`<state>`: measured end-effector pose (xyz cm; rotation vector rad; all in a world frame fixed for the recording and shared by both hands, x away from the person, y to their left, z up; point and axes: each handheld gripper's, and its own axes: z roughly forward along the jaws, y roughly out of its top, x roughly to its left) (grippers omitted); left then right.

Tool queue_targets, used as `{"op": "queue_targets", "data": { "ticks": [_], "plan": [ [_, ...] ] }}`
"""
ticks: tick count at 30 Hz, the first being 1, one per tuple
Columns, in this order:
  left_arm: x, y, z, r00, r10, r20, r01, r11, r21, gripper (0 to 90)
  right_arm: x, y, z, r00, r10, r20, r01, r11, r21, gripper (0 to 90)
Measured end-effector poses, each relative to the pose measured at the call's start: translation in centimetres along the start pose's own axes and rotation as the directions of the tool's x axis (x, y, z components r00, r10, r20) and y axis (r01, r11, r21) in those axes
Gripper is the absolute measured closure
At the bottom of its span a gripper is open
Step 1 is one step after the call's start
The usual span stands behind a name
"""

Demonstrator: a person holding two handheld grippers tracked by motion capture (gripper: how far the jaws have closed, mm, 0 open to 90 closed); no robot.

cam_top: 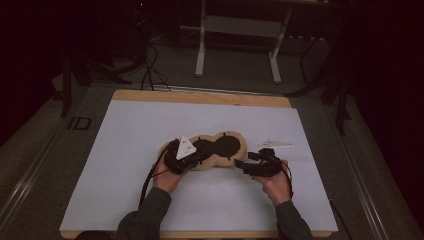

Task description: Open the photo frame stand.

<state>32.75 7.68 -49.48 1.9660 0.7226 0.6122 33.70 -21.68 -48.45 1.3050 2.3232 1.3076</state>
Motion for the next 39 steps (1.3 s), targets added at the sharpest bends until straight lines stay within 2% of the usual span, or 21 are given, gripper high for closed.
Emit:
{"op": "queue_targets", "data": {
  "ticks": [3, 7, 11, 16, 18, 23, 25, 30, 33, 35, 37, 39],
  "plan": [
    [0.0, -0.2, -0.3, 1.0, 0.001, 0.003, -0.001, 1.0, -0.01, 71.3, 0.1, 0.6, 0.0, 0.9997, 0.017, -0.02, -0.017, 1.0, -0.013, 25.8],
    [-0.1, -0.5, -0.5, 1.0, 0.008, 0.006, -0.008, 0.9998, -0.021, 71.2, 0.3, 1.5, 0.1, 0.9992, 0.031, -0.025, -0.031, 0.999, -0.021, 21.7],
    [-0.1, -0.8, -0.8, 0.9999, 0.007, 0.011, -0.006, 0.9994, -0.035, 71.2, 0.3, 2.1, 0.9, 0.9986, 0.052, -0.01, -0.052, 0.999, -0.003, 19.2],
    [0.0, -1.1, -1.3, 0.9998, -0.007, 0.021, 0.009, 0.9979, -0.064, 71.2, 0.2, 2.4, 1.8, 0.9954, 0.086, -0.043, -0.085, 0.996, 0.01, 19.1],
    [0.0, -1.2, -1.5, 0.9997, -0.011, 0.022, 0.013, 0.9972, -0.073, 71.2, 0.2, 2.5, 2.0, 0.9926, 0.099, -0.07, -0.098, 0.995, 0.019, 21.0],
    [0.1, -1.5, -2.0, 0.9993, -0.018, 0.034, 0.021, 0.9958, -0.089, 70.9, -0.5, 2.7, 2.0, 0.9727, 0.163, -0.165, -0.16, 0.987, 0.034, 28.6],
    [0.1, -1.5, -2.1, 0.9993, -0.015, 0.035, 0.018, 0.9955, -0.092, 70.6, -0.6, 2.7, 1.8, 0.9685, 0.173, -0.179, -0.17, 0.985, 0.03, 32.3],
    [-0.1, -1.7, -2.2, 0.9988, -0.021, 0.043, 0.025, 0.9955, -0.091, 67.6, -1.2, 2.5, 1.5, 0.9505, 0.225, -0.214, -0.225, 0.974, 0.026, 41.0],
    [-0.3, -1.5, -2.2, 0.9971, -0.042, 0.064, 0.046, 0.9971, -0.061, 61.1, -1.4, 2.4, 1.5, 0.9461, 0.235, -0.223, -0.236, 0.971, 0.022, 44.3],
    [-0.8, -1.4, -2.2, 0.9988, -0.031, 0.039, 0.032, 0.9991, -0.028, 56.7, -1.4, 2.3, 1.4, 0.946, 0.234, -0.225, -0.237, 0.971, 0.013, 46.9],
    [-0.9, -1.3, -2.3, 0.9975, -0.048, 0.052, 0.049, 0.9987, -0.018, 50.1, -1.4, 2.3, 1.3, 0.9456, 0.232, -0.228, -0.237, 0.972, 0.007, 49.6],
    [-0.9, -1.3, -2.5, 0.9976, -0.048, 0.049, 0.049, 0.9988, -0.009, 47.6, -1.2, 2.4, 1.0, 0.9477, 0.222, -0.229, -0.228, 0.974, 0.0, 51.2]
  ]
}}
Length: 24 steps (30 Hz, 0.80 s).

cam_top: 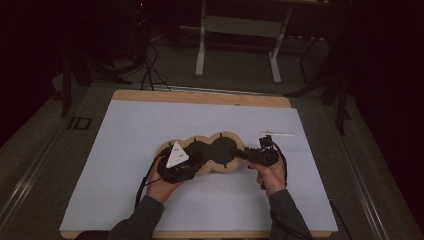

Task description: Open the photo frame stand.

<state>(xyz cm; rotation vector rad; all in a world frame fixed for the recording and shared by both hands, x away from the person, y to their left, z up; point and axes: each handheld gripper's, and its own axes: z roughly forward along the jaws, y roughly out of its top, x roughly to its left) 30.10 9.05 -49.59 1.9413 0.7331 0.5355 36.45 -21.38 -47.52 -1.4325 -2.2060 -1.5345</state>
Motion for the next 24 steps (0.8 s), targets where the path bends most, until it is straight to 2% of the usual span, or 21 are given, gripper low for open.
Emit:
{"op": "queue_targets", "data": {
  "ticks": [4, 7, 9, 10, 11, 17, 24],
  "plan": [
    [0.0, 0.0, -0.6, 1.0, -0.009, 0.004, 0.009, 0.9995, 0.03, 40.3, 0.5, 0.2, -0.2, 0.9998, -0.018, -0.005, 0.018, 1.0, -0.016, 54.0],
    [0.1, -0.1, -1.3, 0.999, -0.029, 0.035, 0.027, 0.9989, 0.037, 36.9, 0.7, 0.3, -0.3, 0.9996, -0.029, -0.009, 0.028, 0.999, -0.025, 55.3],
    [0.5, -0.3, -1.7, 0.9957, -0.055, 0.074, 0.052, 0.9977, 0.044, 36.3, 0.7, 0.2, -0.4, 0.9995, -0.031, -0.01, 0.031, 0.999, -0.025, 55.6],
    [0.5, -0.3, -1.7, 0.9957, -0.055, 0.074, 0.052, 0.9977, 0.044, 36.0, 0.7, 0.2, -0.4, 0.9995, -0.031, -0.01, 0.031, 0.999, -0.025, 55.6],
    [0.7, -0.6, -2.0, 0.9896, -0.092, 0.111, 0.087, 0.9949, 0.05, 36.4, 0.7, 0.2, -0.4, 0.9993, -0.038, -0.008, 0.038, 0.999, -0.022, 55.8],
    [0.8, -0.7, -2.6, 0.9814, -0.116, 0.153, 0.106, 0.992, 0.067, 35.8, 0.8, 0.1, -0.5, 0.9983, -0.058, -0.002, 0.058, 0.998, -0.012, 56.3],
    [1.4, -0.8, -3.8, 0.9783, -0.134, 0.158, 0.123, 0.9896, 0.073, 36.8, 0.8, 0.0, -0.6, 0.9971, -0.076, 0.001, 0.076, 0.997, -0.002, 56.7]
  ]
}}
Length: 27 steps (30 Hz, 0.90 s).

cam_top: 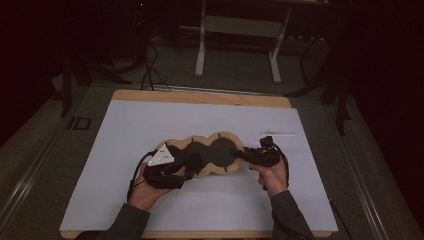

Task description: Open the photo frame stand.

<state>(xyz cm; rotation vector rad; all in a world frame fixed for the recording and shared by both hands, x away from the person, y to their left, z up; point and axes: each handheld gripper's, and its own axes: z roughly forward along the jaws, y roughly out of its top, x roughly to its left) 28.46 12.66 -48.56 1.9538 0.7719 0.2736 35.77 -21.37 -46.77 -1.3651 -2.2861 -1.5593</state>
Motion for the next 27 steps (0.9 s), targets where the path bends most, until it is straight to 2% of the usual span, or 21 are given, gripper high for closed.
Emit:
{"op": "queue_targets", "data": {
  "ticks": [6, 11, 16, 23, 27],
  "plan": [
    [0.5, -0.1, -0.8, 0.9998, -0.018, -0.009, 0.018, 0.9996, -0.02, 37.6, 0.1, 0.0, 0.0, 0.9999, -0.013, 0.003, 0.013, 1.0, 0.005, 56.7],
    [1.4, -0.6, -1.8, 0.9972, -0.047, -0.058, 0.046, 0.9987, -0.024, 38.2, 0.3, 0.0, -0.2, 0.9991, -0.041, 0.011, 0.04, 0.999, 0.013, 56.7],
    [2.6, -1.1, -3.1, 0.9907, -0.095, -0.097, 0.089, 0.9938, -0.066, 41.7, 0.5, -0.1, -0.2, 0.9983, -0.057, 0.014, 0.056, 0.998, 0.013, 56.6],
    [4.2, -2.0, -3.6, 0.9819, -0.147, -0.119, 0.142, 0.9885, -0.051, 41.7, 0.6, -0.1, -0.3, 0.9967, -0.079, 0.017, 0.079, 0.997, 0.022, 56.6],
    [4.8, -2.3, -4.0, 0.9771, -0.165, -0.135, 0.158, 0.9856, -0.06, 41.4, 0.7, -0.1, -0.4, 0.9948, -0.1, 0.02, 0.099, 0.995, 0.031, 56.5]
  ]
}}
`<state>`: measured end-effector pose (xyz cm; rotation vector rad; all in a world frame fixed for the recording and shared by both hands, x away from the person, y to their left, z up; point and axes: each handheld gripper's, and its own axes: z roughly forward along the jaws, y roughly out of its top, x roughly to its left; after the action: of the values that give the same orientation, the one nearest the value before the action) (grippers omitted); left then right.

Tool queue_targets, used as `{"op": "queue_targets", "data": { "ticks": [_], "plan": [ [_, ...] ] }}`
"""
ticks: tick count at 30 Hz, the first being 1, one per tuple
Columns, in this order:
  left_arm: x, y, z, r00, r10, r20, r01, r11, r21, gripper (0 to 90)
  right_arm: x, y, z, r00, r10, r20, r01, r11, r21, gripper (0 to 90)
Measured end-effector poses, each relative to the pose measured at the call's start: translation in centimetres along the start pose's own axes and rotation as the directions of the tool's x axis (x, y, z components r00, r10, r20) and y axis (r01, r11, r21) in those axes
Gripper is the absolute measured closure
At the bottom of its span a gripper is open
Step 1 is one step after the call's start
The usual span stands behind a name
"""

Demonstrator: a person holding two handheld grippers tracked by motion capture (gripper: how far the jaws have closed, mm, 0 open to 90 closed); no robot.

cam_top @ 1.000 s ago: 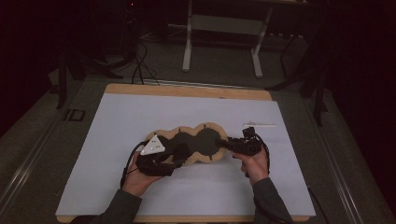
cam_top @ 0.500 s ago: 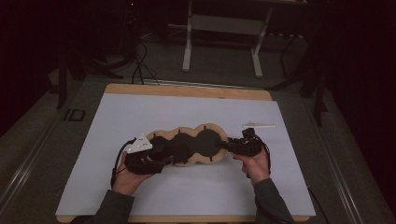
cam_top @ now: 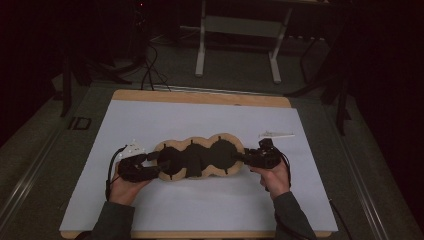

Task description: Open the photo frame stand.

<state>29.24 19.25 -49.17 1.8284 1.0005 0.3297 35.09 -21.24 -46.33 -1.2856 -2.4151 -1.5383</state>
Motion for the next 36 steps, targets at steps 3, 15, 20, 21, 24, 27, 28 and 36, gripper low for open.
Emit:
{"op": "queue_targets", "data": {
  "ticks": [3, 15, 20, 21, 24, 27, 28, 36],
  "plan": [
    [0.3, -0.2, -0.2, 0.9998, 0.008, -0.021, -0.009, 0.9999, -0.009, 41.4, 0.1, 0.0, -0.1, 0.9999, -0.013, 0.004, 0.013, 1.0, 0.009, 56.5],
    [1.6, -0.9, -0.5, 0.9989, -0.006, -0.046, 0.007, 0.9999, 0.011, 42.1, 0.3, -0.2, -0.2, 0.9975, -0.069, 0.014, 0.069, 0.997, 0.031, 56.3],
    [2.1, -1.1, -0.4, 0.9983, -0.031, -0.049, 0.032, 0.9994, 0.016, 38.8, 0.4, -0.3, -0.3, 0.9955, -0.093, 0.022, 0.092, 0.995, 0.039, 56.1],
    [2.2, -1.1, -0.4, 0.998, -0.035, -0.052, 0.036, 0.9992, 0.019, 37.9, 0.4, -0.3, -0.3, 0.995, -0.098, 0.022, 0.097, 0.994, 0.041, 56.0],
    [2.5, -1.1, -0.3, 0.9978, -0.04, -0.052, 0.042, 0.9988, 0.027, 37.0, 0.4, -0.4, -0.3, 0.9936, -0.11, 0.026, 0.109, 0.993, 0.047, 55.9],
    [2.6, -1.2, -0.2, 0.9979, -0.046, -0.046, 0.048, 0.9983, 0.034, 36.7, 0.4, -0.6, -0.3, 0.9923, -0.12, 0.029, 0.119, 0.991, 0.055, 55.8],
    [2.7, -1.2, -0.1, 0.9979, -0.048, -0.044, 0.05, 0.9981, 0.036, 36.7, 0.4, -0.6, -0.3, 0.9916, -0.126, 0.031, 0.124, 0.991, 0.056, 55.7],
    [3.0, -1.4, 0.6, 0.9981, -0.045, -0.042, 0.048, 0.9965, 0.069, 36.7, 0.4, -0.8, -0.4, 0.9876, -0.154, 0.032, 0.152, 0.987, 0.061, 55.6]
  ]
}}
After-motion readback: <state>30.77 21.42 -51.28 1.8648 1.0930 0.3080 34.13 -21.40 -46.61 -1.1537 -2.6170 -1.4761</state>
